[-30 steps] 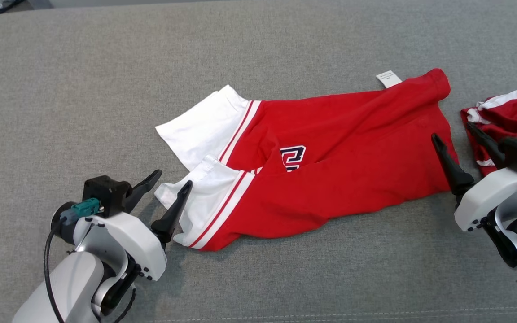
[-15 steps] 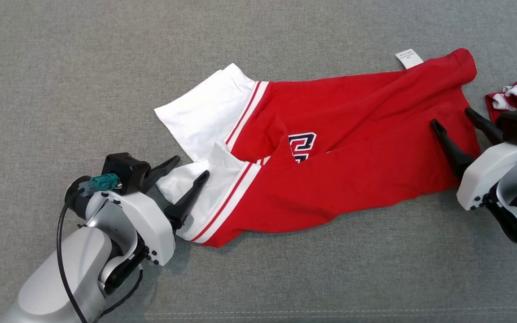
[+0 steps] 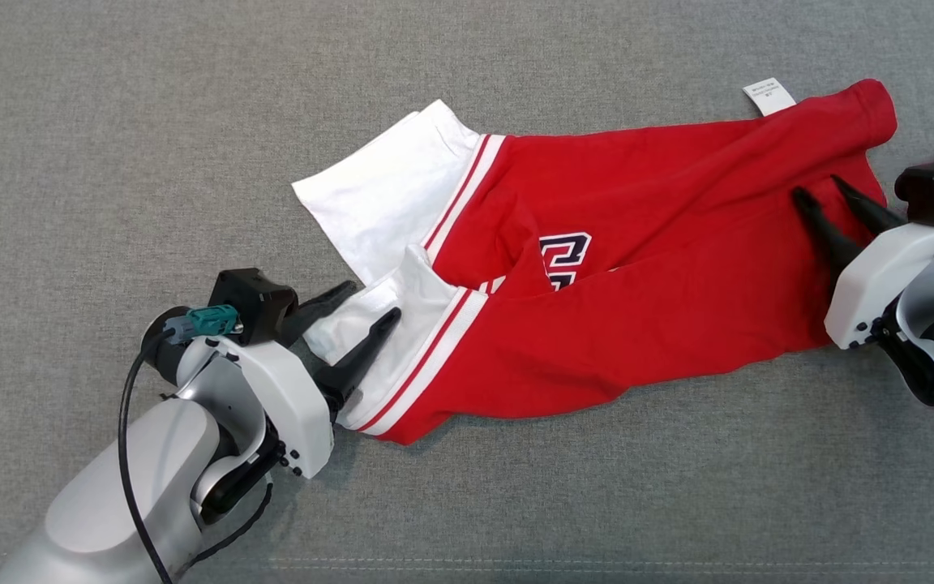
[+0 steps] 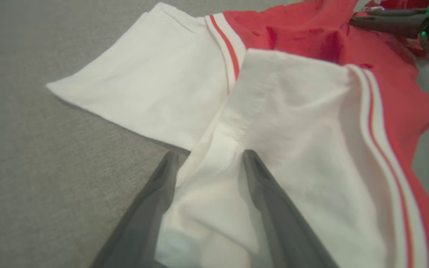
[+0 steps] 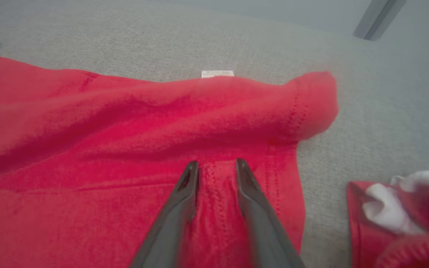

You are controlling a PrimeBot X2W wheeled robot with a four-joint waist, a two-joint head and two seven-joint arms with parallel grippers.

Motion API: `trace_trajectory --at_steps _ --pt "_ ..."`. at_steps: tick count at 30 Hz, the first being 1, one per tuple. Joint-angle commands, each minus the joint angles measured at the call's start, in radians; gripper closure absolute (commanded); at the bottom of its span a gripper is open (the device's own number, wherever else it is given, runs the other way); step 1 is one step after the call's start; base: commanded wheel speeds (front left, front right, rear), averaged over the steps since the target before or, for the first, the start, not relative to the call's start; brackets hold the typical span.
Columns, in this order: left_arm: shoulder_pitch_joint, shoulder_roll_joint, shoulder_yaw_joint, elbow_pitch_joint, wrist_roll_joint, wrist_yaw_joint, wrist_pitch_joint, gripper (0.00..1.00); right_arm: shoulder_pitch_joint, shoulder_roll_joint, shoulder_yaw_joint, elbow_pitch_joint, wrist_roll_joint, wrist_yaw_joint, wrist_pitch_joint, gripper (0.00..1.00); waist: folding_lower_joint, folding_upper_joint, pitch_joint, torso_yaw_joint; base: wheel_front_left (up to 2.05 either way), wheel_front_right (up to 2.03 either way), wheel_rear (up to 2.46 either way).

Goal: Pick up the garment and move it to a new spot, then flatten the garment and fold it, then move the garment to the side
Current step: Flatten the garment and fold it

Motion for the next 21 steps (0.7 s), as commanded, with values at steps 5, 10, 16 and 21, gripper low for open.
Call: trace_trajectory --at_steps 5,10,16,21 --pt "-0.041 0.053 0.012 -0.034 -0.047 -0.007 -0.052 1.00 0.023 -0.023 0.016 0.001 0.041 0.004 -0.068 1.00 0.0000 0.0000 -0.011 -0.004 0.00 0.00 0.00" --pt "0.002 0.084 0.027 -0.078 -0.061 0.001 -0.104 1.00 0.091 -0.048 -0.017 -0.032 0.082 0.004 -0.142 1.00 0.0000 0.0000 -0.030 -0.005 0.00 0.00 0.00" --pt "0.129 0.151 0.037 -0.268 -0.069 0.082 -0.105 1.00 0.289 -0.121 -0.146 -0.211 0.122 0.004 -0.192 1.00 0.0000 0.0000 -0.047 0.005 0.00 0.00 0.00" --pt "0.090 0.226 0.068 -0.381 -0.165 0.062 0.029 1.00 0.297 -0.154 -0.188 -0.411 0.134 0.004 -0.027 1.00 0.0000 0.0000 -0.035 -0.012 0.00 0.00 0.00"
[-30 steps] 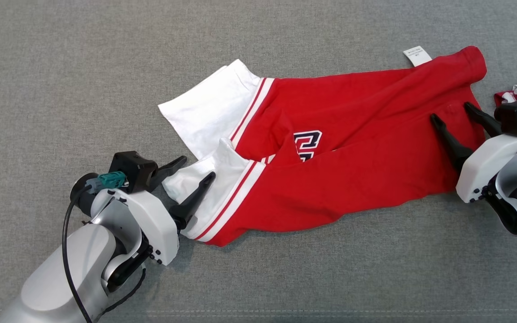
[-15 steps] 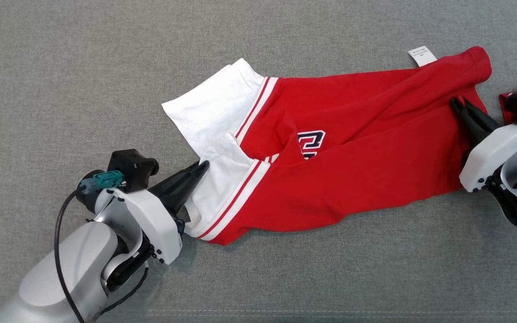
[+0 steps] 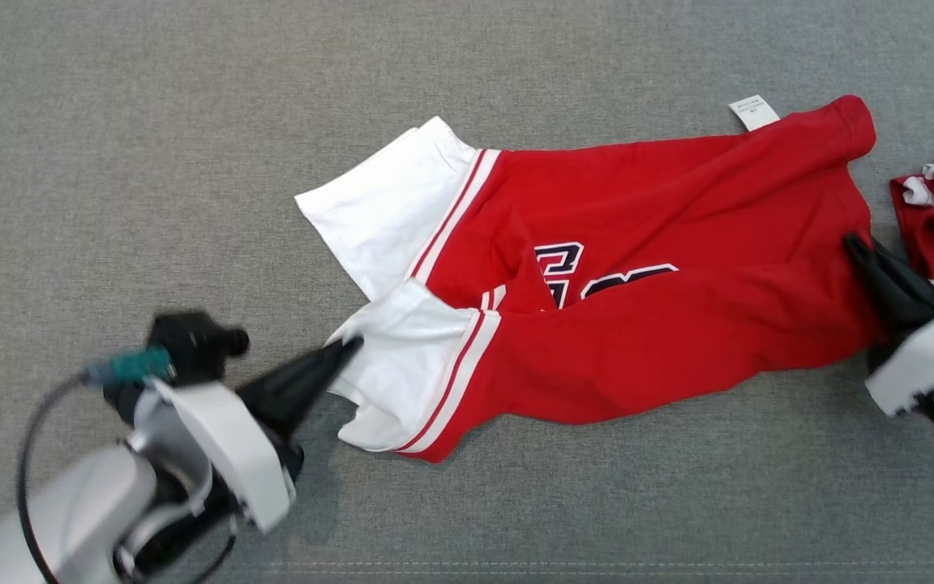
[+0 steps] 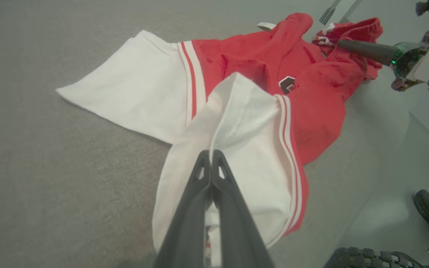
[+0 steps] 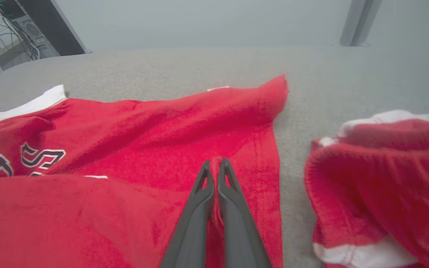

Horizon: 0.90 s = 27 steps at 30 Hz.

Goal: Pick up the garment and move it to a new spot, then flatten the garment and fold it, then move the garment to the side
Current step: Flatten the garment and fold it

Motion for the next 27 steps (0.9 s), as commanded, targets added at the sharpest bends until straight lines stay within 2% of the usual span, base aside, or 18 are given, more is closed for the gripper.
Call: trace_trajectory --at_steps 1,3,4,5,6,8,10,12,14,16,18,19,20,23,27 --pt "-0.136 0.017 0.089 -0.007 -0.105 -0.034 0.045 1.00 -0.125 -0.018 0.027 -0.057 -0.003 0.004 0.082 1.00 0.0000 0.0000 0.005 -0.016 0.00 0.00 0.00" --pt "-0.324 0.000 0.138 0.096 -0.236 -0.059 0.178 1.00 -0.349 0.019 0.053 -0.018 0.003 0.004 0.192 1.00 0.0000 0.0000 -0.007 -0.021 0.00 0.00 0.00" --pt "-0.450 -0.003 0.168 0.167 -0.257 -0.064 0.224 1.00 -0.481 0.041 0.065 0.015 -0.007 0.004 0.211 1.00 0.0000 0.0000 -0.011 -0.022 0.00 0.00 0.00" --pt "-0.450 -0.003 0.168 0.167 -0.257 -0.064 0.224 1.00 -0.481 0.041 0.065 0.015 -0.007 0.004 0.211 1.00 0.0000 0.0000 -0.011 -0.022 0.00 0.00 0.00" --pt "-0.570 -0.010 0.199 0.249 -0.264 -0.065 0.252 1.00 -0.603 0.079 0.051 0.078 0.000 0.004 0.216 1.00 0.0000 0.0000 -0.023 -0.026 0.00 0.00 0.00" --pt "-0.791 -0.049 0.253 0.400 -0.248 -0.066 0.232 1.00 -0.827 0.162 -0.003 0.217 -0.020 0.004 0.144 1.00 0.0000 0.0000 -0.056 -0.034 0.00 0.00 0.00" --pt "-0.956 -0.073 0.249 0.501 -0.179 -0.072 0.179 1.00 -0.979 0.238 -0.041 0.339 -0.028 0.004 0.068 1.00 0.0000 0.0000 -0.091 -0.037 0.00 0.00 0.00" --pt "-1.066 -0.096 0.241 0.556 -0.133 -0.077 0.112 1.00 -1.074 0.278 -0.014 0.417 -0.049 0.004 0.040 1.00 0.0000 0.0000 -0.106 -0.039 0.00 0.00 0.00" --pt "-1.114 -0.107 0.198 0.556 -0.096 -0.079 0.076 1.00 -1.117 0.282 0.053 0.432 -0.055 0.004 0.040 1.00 0.0000 0.0000 -0.100 -0.028 0.00 0.00 0.00" --pt "-1.081 -0.105 0.143 0.484 -0.097 -0.080 0.028 1.00 -1.087 0.272 0.115 0.400 -0.003 0.004 0.044 1.00 0.0000 0.0000 -0.091 -0.013 0.00 0.00 0.00" --pt "-0.976 -0.075 0.122 0.428 -0.090 -0.080 -0.045 1.00 -1.010 0.231 0.198 0.347 0.038 0.004 0.051 1.00 0.0000 0.0000 -0.077 -0.002 0.00 0.00 0.00" --pt "-0.905 -0.056 0.120 0.406 -0.073 -0.067 -0.096 1.00 -0.959 0.209 0.230 0.318 0.070 0.004 0.054 1.00 0.0000 0.0000 -0.064 0.004 0.00 0.00 0.00" --pt "-0.824 -0.041 0.109 0.387 -0.050 -0.036 -0.139 1.00 -0.906 0.184 0.255 0.290 0.101 0.004 0.050 1.00 0.0000 0.0000 -0.050 0.012 0.00 0.00 0.00" --pt "-0.550 -0.048 0.114 0.353 -0.049 0.066 -0.288 1.00 -0.733 0.128 0.323 0.233 0.179 0.004 0.025 1.00 0.0000 0.0000 -0.014 0.023 0.00 0.00 0.00" --pt "-0.271 -0.098 0.130 0.331 -0.058 0.151 -0.338 1.00 -0.553 0.087 0.393 0.183 0.271 0.004 0.003 1.00 0.0000 0.0000 0.020 0.023 0.00 0.00 0.00"
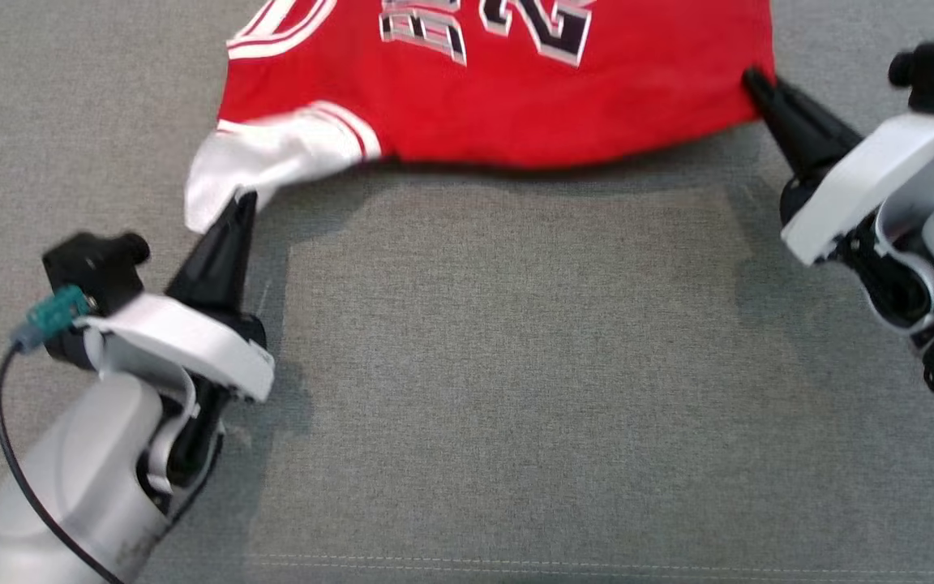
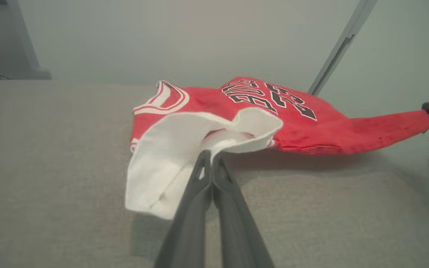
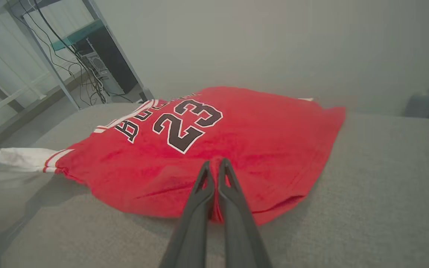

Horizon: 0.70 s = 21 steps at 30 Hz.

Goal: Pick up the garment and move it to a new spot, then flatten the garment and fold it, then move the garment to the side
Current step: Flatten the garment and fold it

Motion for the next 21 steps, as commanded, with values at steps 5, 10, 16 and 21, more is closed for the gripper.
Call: trace_trajectory --at_steps 5,10,16,21 --pt "0.186 0.024 0.089 -0.161 0.075 0.092 -0.020 1.00 0.142 -0.071 0.036 -0.057 0.076 0.004 -0.056 1.00 0.0000 0.0000 0.007 0.005 0.00 0.00 0.00" --pt "0.354 0.052 0.073 -0.325 0.137 0.205 -0.018 1.00 0.227 -0.125 0.040 -0.108 0.104 0.004 -0.091 1.00 0.0000 0.0000 -0.023 0.013 0.00 0.00 0.00" --pt "0.515 0.061 0.040 -0.485 0.134 0.318 0.015 1.00 0.365 -0.167 0.029 -0.139 0.060 0.004 -0.124 1.00 0.0000 0.0000 -0.071 0.035 0.00 0.00 0.00" --pt "0.602 0.052 0.013 -0.533 0.098 0.335 0.034 1.00 0.536 -0.162 -0.059 -0.154 0.033 0.004 -0.144 1.00 0.0000 0.0000 -0.111 0.065 0.00 0.00 0.00"
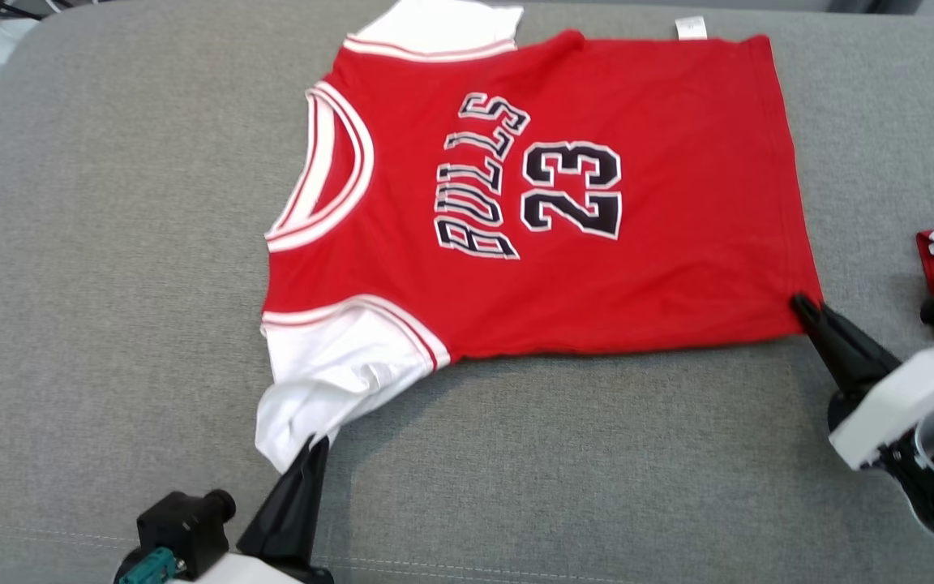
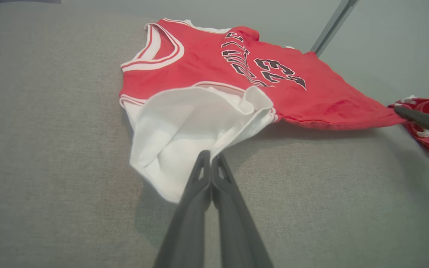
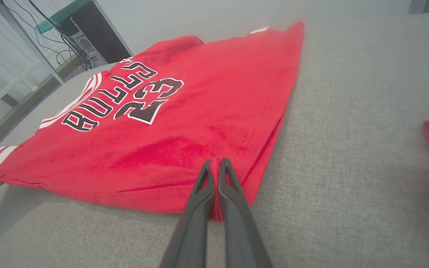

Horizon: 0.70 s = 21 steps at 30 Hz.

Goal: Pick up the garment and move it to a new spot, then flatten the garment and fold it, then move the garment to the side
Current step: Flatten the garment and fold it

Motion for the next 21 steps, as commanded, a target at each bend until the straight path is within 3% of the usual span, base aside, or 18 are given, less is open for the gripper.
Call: trace_trajectory --at_steps 1,12,21 --pt "-0.003 0.022 0.029 -0.024 -0.010 0.004 -0.001 1.00 0.052 -0.022 -0.017 -0.019 -0.015 0.004 -0.016 1.00 0.0000 0.0000 -0.015 0.012 0.00 0.00 0.00" --pt "0.030 -0.003 0.006 0.079 -0.089 -0.066 0.028 1.00 0.268 0.085 -0.210 -0.053 -0.156 0.004 0.041 1.00 0.0000 0.0000 -0.050 0.007 0.00 0.00 0.00" --pt "0.065 -0.013 -0.015 0.092 -0.131 -0.076 0.064 1.00 0.408 0.159 -0.383 -0.123 -0.284 0.004 0.140 1.00 0.0000 0.0000 -0.062 0.007 0.00 0.00 0.00"
